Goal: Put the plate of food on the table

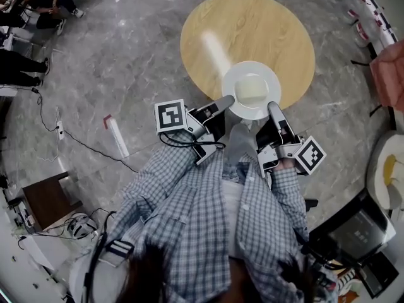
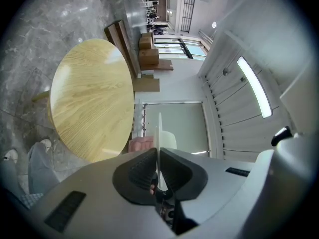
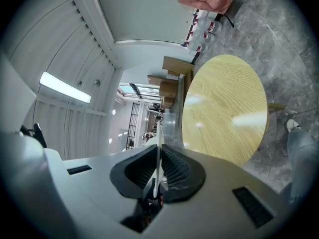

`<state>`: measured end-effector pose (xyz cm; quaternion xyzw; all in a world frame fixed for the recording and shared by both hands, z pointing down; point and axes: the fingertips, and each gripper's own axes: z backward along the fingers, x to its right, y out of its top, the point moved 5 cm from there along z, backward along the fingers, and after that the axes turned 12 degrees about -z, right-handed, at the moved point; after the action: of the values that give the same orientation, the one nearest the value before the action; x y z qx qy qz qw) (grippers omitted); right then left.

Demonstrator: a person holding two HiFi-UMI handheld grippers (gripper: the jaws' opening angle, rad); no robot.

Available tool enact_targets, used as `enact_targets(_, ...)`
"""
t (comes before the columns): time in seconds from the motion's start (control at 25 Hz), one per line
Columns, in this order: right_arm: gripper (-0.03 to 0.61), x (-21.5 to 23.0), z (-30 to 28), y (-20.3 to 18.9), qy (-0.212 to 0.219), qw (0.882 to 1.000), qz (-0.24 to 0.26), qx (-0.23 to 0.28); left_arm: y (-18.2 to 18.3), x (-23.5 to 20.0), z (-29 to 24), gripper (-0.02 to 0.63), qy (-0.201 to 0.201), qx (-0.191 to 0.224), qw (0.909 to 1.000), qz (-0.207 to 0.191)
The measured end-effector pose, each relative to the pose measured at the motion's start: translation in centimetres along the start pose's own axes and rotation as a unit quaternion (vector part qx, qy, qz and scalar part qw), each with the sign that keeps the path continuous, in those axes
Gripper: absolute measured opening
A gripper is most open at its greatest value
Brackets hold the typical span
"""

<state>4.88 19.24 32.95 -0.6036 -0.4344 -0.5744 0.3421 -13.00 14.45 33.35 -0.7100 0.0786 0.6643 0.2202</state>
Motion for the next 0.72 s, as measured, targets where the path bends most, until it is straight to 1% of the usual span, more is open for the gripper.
enact_targets(0.16,0.032,-0.4,-4.5,6.7,-0.011,1.000,-0.008,-0.018,3.6,-1.1,-6.4,0.021,0.011,0.017,0.9998,0.004)
enact_targets(0.32,0.032,-0.9,-6.9,9.5,-0.017,0.999,-0.004,-0.035,5.4,-1.4,-8.9,0.020,0.017,0.030,0.9994,0.007)
enact_targets(0.48,0.032,-0.4,-11.8,14.4,-0.025,0.998,-0.010,-0.062,9.2,-3.2,-13.5,0.020,0.029,0.053,0.9982,0.007)
enact_targets(0.56,0.032,-0.4,-13.4,15.6,-0.026,0.997,-0.008,-0.076,10.3,-3.6,-14.5,0.020,0.032,0.062,0.9976,0.005)
enact_targets(0.72,0.032,-0.5,-13.9,16.0,-0.034,0.995,-0.005,-0.091,10.5,-3.7,-14.6,0.020,0.036,0.070,0.9969,-0.001)
